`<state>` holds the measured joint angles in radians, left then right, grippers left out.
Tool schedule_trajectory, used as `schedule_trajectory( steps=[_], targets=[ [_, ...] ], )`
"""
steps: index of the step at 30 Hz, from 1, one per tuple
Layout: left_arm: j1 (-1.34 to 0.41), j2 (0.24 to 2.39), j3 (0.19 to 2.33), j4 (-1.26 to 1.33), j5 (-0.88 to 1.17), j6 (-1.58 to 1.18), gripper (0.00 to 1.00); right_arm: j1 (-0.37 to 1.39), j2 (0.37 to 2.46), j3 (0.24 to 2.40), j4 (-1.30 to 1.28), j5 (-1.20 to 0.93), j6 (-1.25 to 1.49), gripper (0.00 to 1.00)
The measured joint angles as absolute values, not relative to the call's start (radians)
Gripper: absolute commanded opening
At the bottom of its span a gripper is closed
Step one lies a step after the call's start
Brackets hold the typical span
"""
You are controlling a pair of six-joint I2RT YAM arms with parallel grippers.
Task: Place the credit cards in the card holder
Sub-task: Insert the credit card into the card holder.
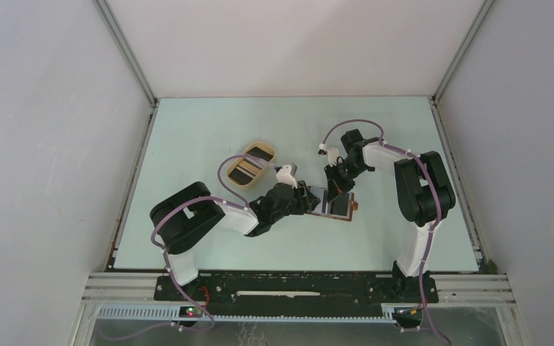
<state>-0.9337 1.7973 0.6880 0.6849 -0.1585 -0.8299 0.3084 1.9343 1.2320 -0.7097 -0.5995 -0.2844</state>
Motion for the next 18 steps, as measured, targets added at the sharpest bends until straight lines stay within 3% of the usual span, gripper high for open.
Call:
schedule_trajectory(
  steps=[18],
  targets=[
    [-0.931,1.815,0.717,0.663,-0.150,-0.830,0.50,0.309,1.937,1.234,-0.712,-0.600,-0.285,0.02]
  ],
)
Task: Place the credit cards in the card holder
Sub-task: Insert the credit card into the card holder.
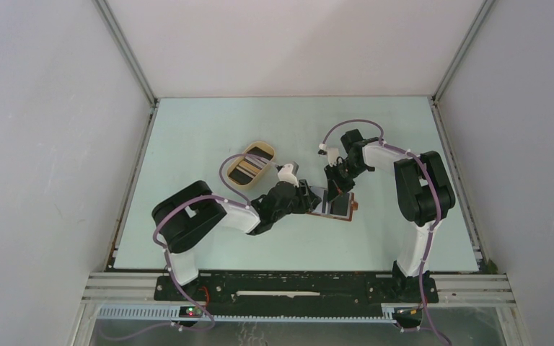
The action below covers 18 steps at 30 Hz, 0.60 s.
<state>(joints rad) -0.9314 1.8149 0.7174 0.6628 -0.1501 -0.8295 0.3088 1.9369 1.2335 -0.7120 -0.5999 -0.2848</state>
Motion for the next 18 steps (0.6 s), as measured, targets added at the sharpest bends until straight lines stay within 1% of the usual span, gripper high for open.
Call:
schedule_trajectory(
  steps=[13,18],
  targets=[
    [-0.931,1.825,0.736,0.619,-0.148,-0.830,0.51,0.309,1.937,1.234,-0.714,-0.600,-0.285,0.02],
    [-0.929,1.845,0.765,0.607,-0.128,-0.830,0.49,0.309,1.937,1.234,-0.714,-0.600,-0.285,0.02]
  ],
)
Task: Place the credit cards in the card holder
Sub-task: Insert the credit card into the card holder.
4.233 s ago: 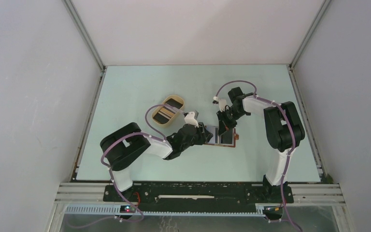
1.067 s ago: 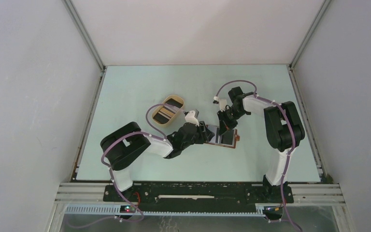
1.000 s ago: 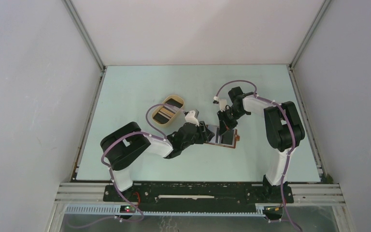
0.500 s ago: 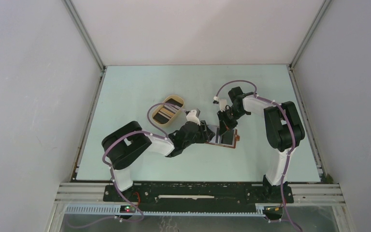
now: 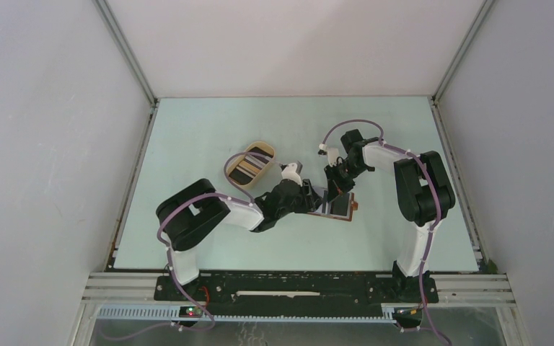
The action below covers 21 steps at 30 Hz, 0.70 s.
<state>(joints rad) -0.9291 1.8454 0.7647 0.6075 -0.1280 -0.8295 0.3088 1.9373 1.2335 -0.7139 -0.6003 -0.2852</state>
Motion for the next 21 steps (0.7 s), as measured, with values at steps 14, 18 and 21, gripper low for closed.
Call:
schedule_trajectory(
  steps=[14,18,21],
  targets=[
    [-0.928,1.848,0.771,0.618,-0.090,-0.830,0.23,0.310,1.930,1.238,-0.733,-0.606,-0.309,0.15],
    [-0.928,1.848,0.771,0.619,-0.091,-0.830,0.13,0.310,1.888,1.238,-0.746,-0.604,-0.325,0.18],
    [-0.928,1.848,0.771,0.619,-0.090,-0.832,0.11,0.308,1.835,1.238,-0.754,-0.604,-0.345,0.18]
  ],
)
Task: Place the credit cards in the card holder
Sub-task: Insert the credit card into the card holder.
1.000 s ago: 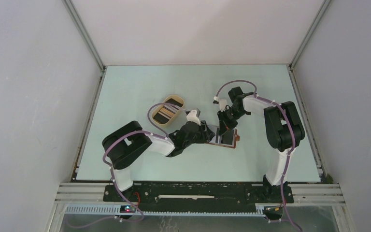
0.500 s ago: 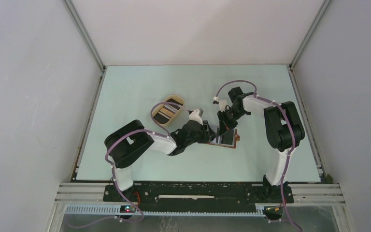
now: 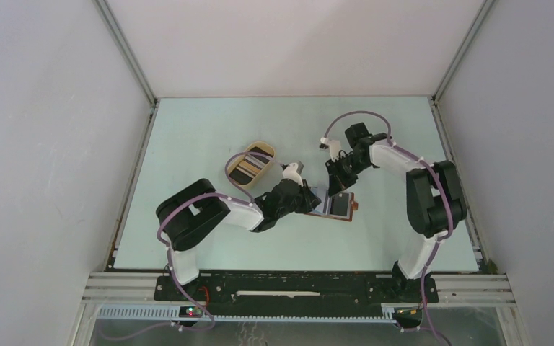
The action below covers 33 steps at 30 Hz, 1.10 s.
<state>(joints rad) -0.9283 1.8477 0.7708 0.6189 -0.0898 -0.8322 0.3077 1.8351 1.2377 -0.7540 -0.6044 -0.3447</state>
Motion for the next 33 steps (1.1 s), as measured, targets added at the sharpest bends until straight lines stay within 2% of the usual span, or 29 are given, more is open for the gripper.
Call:
schedule_trajectory(
  steps=[6,24,33],
  targets=[
    [-0.936,1.848,0.771,0.617,-0.094,-0.831,0.17,0.292,1.723,1.238,-0.794,-0.615,-0.418,0.18],
    [-1.013,1.848,0.886,0.502,-0.073,-0.812,0.55,0.190,1.596,1.238,-0.849,-0.671,-0.491,0.19],
    [-1.032,1.901,0.947,0.531,0.017,-0.801,0.60,0.174,1.575,1.238,-0.849,-0.683,-0.493,0.19]
  ],
)
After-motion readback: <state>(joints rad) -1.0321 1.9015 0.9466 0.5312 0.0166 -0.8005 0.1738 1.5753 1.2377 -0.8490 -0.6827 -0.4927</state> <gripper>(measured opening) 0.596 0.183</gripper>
